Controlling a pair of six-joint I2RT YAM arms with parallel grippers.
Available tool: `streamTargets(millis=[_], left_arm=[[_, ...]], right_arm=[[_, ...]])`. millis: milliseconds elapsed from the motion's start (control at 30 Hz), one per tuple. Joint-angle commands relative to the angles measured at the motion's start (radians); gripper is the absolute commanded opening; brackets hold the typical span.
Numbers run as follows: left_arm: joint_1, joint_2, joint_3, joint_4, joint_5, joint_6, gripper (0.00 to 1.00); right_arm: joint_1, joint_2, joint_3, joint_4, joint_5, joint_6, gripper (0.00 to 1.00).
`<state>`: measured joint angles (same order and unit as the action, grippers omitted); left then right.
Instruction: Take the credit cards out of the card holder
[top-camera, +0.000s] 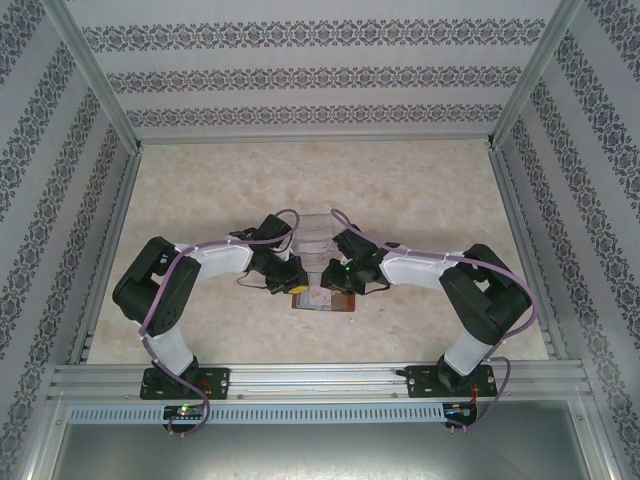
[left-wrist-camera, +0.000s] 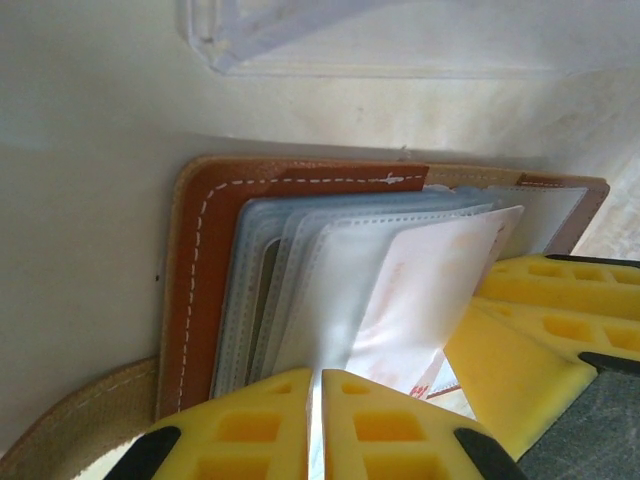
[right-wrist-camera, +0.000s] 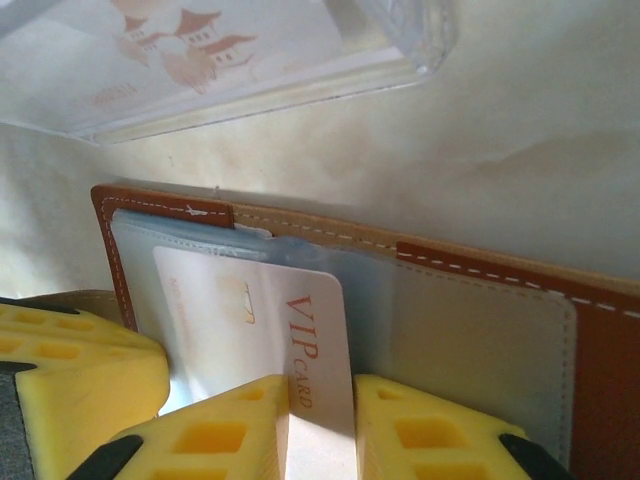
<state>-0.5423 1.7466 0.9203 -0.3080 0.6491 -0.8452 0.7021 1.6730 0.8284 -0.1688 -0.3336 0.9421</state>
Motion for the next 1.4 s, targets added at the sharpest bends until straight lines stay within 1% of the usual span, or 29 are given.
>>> streamTargets(millis=[0,233,400,600,833,1000,1233,1367], left_arm=[[-0.012,0.021,0.020,-0.068,-0.037,0.018,0.11],[-0.018,0.021,0.027,-0.072,-0.043,0.015,0.11],[-0.018,0.022,0.028,-0.075,-0.047,0.015,0.11],[-0.020,0.022,0.028,-0.082,-0.055,0.017,0.11],[-0.020,0.022,0.028,-0.084,-0.055,0.020,0.11],[-0.020,0.022,0.033,-0.083,-0.050,0.021,0.11],[-0.021,0.024,0.037,-0.083,-0.048,0.021,0.11],[-0.022,0.027,0.038,-0.082,-0.046,0.020,0.11]], right_arm=[[-0.007,-0.029,-0.026,0.041,-0.022,0.011,0.19],[-0.020,-0.037,-0.041,0.040,-0.023,0.004,0.08],[-0.029,-0.056,-0.050,0.027,-0.017,-0.005,0.04],[-0.049,-0.096,-0.059,-0.045,0.011,-0.039,0.02],[-0.062,-0.139,-0.043,-0.201,0.088,-0.098,0.02],[-0.062,-0.155,-0.031,-0.266,0.130,-0.115,0.02],[-0.055,-0.160,-0.007,-0.278,0.139,-0.110,0.02],[-0.045,-0.150,-0.009,-0.196,0.070,-0.074,0.03]])
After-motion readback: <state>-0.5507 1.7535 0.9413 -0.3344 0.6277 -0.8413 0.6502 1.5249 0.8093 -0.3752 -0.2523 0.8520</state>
